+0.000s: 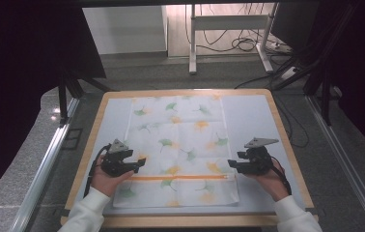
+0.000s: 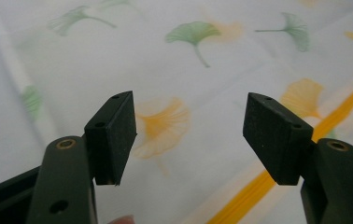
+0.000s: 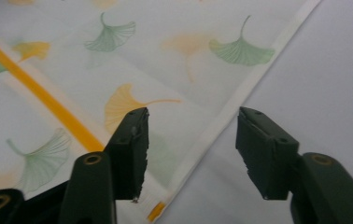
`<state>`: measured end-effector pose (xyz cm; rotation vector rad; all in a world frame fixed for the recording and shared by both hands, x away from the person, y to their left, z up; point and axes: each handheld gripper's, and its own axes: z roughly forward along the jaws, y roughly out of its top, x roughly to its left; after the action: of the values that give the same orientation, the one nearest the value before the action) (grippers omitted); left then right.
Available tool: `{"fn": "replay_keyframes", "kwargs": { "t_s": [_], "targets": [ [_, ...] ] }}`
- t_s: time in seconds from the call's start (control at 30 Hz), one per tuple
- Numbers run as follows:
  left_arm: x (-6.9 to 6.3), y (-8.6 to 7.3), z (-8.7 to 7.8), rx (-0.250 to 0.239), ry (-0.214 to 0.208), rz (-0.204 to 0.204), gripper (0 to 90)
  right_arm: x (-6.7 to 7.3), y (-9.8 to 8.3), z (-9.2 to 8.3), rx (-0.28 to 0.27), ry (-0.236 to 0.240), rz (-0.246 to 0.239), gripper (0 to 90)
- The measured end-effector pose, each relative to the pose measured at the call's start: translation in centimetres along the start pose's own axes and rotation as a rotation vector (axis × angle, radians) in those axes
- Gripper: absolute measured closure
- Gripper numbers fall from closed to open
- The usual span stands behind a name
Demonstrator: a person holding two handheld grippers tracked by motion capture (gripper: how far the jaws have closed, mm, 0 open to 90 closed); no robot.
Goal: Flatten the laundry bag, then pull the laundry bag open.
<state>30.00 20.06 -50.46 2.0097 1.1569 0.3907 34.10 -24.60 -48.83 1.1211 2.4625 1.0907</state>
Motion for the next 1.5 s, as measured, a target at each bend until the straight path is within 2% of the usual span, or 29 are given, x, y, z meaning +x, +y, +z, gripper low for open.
{"fn": "replay_keyframes", "kwargs": {
  "t_s": [0.07, 0.23, 0.33, 0.4, 0.47, 0.57, 0.67, 0.9, 1.17, 1.5],
  "targets": [
    [-0.7, 0.1, 0.2, 0.002, -0.019, 0.008, 34.0, -0.2, -0.3, -0.2, 0.006, 0.032, 0.049, 48.8],
    [-1.9, 0.4, 0.5, -0.016, -0.035, 0.042, 28.5, 0.0, -1.2, -0.8, 0.023, 0.039, 0.043, 51.8],
    [-2.2, 0.4, 0.6, -0.021, -0.04, 0.044, 27.0, 0.3, -1.6, -1.0, 0.033, 0.033, 0.034, 51.8],
    [-2.6, 0.5, 0.8, -0.016, -0.048, 0.059, 27.0, 0.6, -1.8, -1.1, 0.033, 0.031, 0.038, 51.5],
    [-3.0, 0.6, 0.7, -0.022, -0.066, 0.054, 27.2, 0.8, -2.0, -1.2, 0.037, 0.029, 0.047, 52.9],
    [-3.7, 1.0, 0.6, -0.032, -0.098, 0.05, 30.1, 1.1, -2.2, -1.5, 0.035, 0.022, 0.054, 64.6],
    [-4.5, 1.4, 0.6, -0.023, -0.122, 0.05, 32.0, 1.1, -2.3, -2.0, 0.023, 0.009, 0.064, 76.4],
    [-7.0, 2.6, 1.7, -0.003, -0.165, 0.081, 30.5, 1.8, -2.9, -2.7, 0.036, 0.025, 0.058, 88.5],
    [-9.6, 3.6, 3.4, 0.022, -0.21, 0.138, 30.3, 2.3, -3.1, -2.7, 0.046, 0.033, 0.049, 89.4],
    [-12.6, 4.8, 5.7, 0.064, -0.269, 0.166, 33.3, 2.6, -3.2, -1.4, 0.089, 0.027, 0.047, 89.4]
  ]
}}
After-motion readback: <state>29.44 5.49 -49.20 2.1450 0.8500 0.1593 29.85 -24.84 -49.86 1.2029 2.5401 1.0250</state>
